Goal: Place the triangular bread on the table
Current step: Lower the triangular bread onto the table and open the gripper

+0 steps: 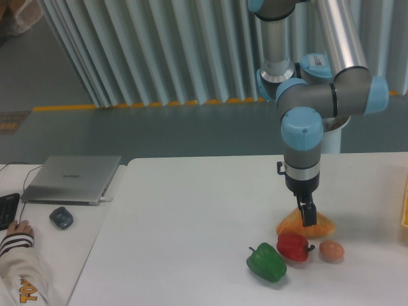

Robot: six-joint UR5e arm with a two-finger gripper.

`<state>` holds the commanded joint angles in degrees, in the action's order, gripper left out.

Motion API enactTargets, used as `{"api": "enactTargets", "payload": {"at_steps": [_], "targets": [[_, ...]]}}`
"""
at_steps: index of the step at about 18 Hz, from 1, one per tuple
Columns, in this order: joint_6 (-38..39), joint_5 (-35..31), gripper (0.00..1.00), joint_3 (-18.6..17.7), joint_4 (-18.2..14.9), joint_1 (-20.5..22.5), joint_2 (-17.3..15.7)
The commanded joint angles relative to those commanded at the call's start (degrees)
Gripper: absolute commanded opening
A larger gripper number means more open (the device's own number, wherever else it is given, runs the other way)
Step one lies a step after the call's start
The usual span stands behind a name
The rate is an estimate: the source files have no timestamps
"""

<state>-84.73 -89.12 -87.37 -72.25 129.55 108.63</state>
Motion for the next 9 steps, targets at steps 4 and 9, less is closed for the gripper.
{"api": "enactTargets", "payload": {"at_steps": [4,9], "targets": [[-0.4,-0.2,1.0,1.7,0.1,0.6,0.2],[-0.6,-0.1,1.0,1.9,0.2,1.7,0.2]]}}
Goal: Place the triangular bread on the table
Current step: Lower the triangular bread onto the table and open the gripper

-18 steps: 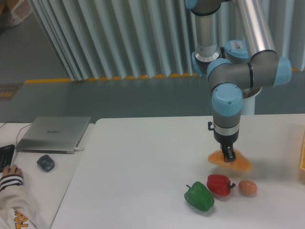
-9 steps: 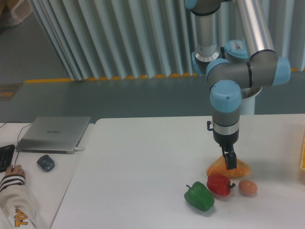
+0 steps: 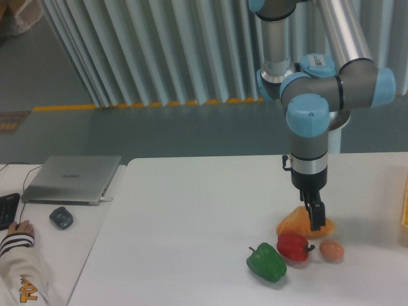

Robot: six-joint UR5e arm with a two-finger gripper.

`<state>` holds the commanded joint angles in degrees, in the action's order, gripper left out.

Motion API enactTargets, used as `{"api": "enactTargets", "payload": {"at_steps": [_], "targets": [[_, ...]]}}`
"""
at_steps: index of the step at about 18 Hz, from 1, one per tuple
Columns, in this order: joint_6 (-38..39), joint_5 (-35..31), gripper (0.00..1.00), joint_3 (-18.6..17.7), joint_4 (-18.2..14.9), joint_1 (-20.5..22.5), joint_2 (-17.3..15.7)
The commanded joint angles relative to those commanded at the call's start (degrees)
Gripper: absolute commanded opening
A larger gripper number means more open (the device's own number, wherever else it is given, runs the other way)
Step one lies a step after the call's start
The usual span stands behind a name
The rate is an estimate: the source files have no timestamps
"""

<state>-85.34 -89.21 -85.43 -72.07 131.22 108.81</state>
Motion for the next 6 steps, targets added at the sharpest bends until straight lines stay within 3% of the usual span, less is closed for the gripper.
{"api": "enactTargets", "payload": {"at_steps": [6], "targets": [[-0.1,-0.1,1.0,-0.2,0.4,0.0,0.0]]}}
